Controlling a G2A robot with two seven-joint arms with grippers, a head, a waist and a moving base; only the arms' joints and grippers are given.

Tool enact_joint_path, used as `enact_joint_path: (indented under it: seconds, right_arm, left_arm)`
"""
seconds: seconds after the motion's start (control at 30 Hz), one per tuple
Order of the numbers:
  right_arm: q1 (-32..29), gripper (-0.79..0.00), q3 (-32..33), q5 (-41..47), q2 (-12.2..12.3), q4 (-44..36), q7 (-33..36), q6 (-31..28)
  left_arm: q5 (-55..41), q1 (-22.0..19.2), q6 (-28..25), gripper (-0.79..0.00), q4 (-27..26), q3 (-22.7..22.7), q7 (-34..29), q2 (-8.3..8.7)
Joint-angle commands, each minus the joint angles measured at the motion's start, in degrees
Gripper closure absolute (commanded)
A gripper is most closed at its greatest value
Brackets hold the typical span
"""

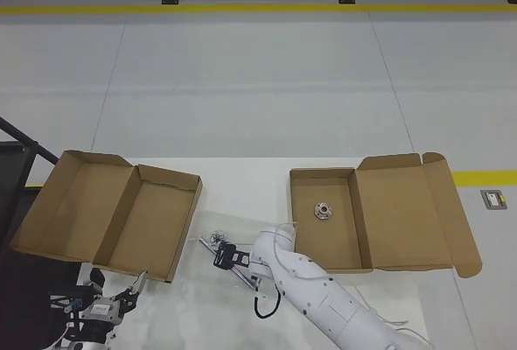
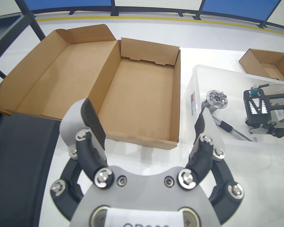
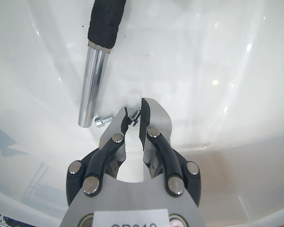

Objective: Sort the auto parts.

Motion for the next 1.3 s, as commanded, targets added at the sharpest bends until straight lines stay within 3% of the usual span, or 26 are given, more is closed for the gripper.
enact_joint_path:
  seconds: [0.0,0.23,0.47,0.63,0.77,0.8,0.9,1.07,1.17,1.27]
  right_arm:
    - [-0.1,0.0,0.6,-0.2,0.2,-0.4,-0.3,0.2]
    - [-2.7,0.0,5.6,-1.1,2.6,-6.8,-3.8,-1.2]
    - [-12.0,0.0,16.7,-3.9,7.5,-23.9,-9.1,-5.2]
    - [-23.6,0.0,28.1,-4.2,10.9,-41.0,-21.2,-8.4]
    - [-30.8,0.0,35.7,-2.2,12.5,-47.9,-32.4,-10.2]
    - [-32.4,0.0,37.5,-0.4,12.6,-48.6,-36.0,-9.0]
    - [-34.6,0.0,41.2,5.8,13.1,-47.9,-44.8,-12.6]
    - [-34.3,0.0,45.6,17.0,14.0,-40.9,-57.0,-25.0]
    - [-32.5,0.0,46.6,20.6,14.4,-36.0,-59.2,-29.6]
    - [-31.6,0.0,47.5,17.3,14.9,-34.7,-56.9,-26.3]
  left_arm:
    - [0.0,0.0,0.0,-0.785,0.0,0.0,0.0,0.0]
    - [0.0,0.0,0.0,-0.785,0.0,0.0,0.0,0.0]
    - [0.0,0.0,0.0,-0.785,0.0,0.0,0.0,0.0]
    - [0.0,0.0,0.0,-0.785,0.0,0.0,0.0,0.0]
    - [0.0,0.0,0.0,-0.785,0.0,0.0,0.0,0.0]
    - [0.0,0.0,0.0,-0.785,0.0,0.0,0.0,0.0]
    - [0.0,0.0,0.0,-0.785,0.0,0.0,0.0,0.0]
    - [0.0,0.0,0.0,-0.785,0.0,0.0,0.0,0.0]
    - [0.0,0.0,0.0,-0.785,0.0,0.0,0.0,0.0]
    - [0.0,0.0,0.0,-0.785,0.0,0.0,0.0,0.0]
